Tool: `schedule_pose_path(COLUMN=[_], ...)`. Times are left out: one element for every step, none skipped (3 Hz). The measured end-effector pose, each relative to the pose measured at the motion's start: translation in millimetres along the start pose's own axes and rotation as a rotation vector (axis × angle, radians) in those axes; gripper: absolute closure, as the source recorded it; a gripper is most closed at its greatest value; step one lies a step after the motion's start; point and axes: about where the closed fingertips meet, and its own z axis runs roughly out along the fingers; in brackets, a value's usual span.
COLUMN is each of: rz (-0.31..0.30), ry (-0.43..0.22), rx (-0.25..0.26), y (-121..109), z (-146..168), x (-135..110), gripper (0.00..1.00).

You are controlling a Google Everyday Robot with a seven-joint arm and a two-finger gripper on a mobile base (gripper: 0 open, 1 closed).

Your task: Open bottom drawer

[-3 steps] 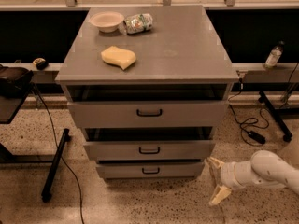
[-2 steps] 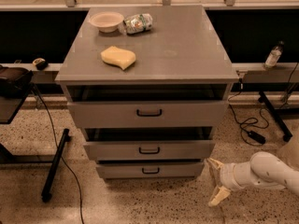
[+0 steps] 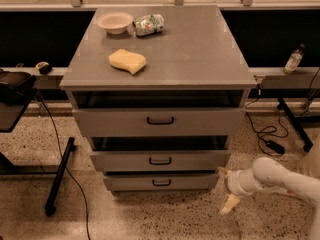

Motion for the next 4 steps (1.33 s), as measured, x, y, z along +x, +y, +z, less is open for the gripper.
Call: schedule_pose_path(rz=[-0.053,-0.144,-0.167,-0.2], ry=[0.097,0.145,0.154,0.122], rx=[0.044,0.099,0.111,0.096], y=[-15,-14,-12,-12], z=[54,65,66,77], x=[33,47,50,42], gripper=[0.0,0.0,0.0,0.0])
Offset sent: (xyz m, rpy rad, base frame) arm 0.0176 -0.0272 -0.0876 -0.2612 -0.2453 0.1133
